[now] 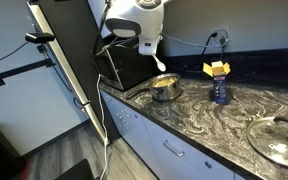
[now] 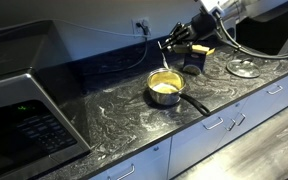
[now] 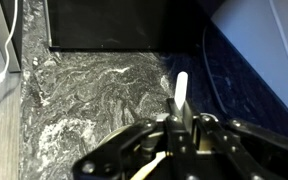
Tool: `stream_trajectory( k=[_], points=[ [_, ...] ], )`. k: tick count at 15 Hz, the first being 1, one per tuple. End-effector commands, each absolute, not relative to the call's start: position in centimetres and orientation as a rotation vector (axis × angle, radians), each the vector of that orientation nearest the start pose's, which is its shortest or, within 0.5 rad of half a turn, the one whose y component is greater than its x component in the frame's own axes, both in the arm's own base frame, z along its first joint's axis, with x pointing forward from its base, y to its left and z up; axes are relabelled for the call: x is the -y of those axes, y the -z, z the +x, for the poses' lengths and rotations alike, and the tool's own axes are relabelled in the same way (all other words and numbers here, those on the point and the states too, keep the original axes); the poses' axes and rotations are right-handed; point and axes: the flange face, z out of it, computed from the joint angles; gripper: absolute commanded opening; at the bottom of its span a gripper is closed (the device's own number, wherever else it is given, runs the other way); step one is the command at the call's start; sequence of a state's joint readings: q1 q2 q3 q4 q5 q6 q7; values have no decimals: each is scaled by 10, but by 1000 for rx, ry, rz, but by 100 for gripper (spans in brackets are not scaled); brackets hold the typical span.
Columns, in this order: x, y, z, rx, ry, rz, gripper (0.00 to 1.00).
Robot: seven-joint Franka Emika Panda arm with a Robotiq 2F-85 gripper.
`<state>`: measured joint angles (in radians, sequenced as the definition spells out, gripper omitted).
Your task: Pick up the spoon and stir the pot
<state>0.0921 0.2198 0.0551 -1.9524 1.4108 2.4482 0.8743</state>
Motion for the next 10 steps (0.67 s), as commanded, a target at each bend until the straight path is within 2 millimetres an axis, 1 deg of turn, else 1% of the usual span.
stream_trajectory(
  k=[1,6,10],
  points=[
    [-103,-373,647,-1746,-314,-1330,3],
    [-102,-331,663,-1860,-333,-1342,3],
    [-100,-309,669,-1925,-360,-1341,3]
  ],
)
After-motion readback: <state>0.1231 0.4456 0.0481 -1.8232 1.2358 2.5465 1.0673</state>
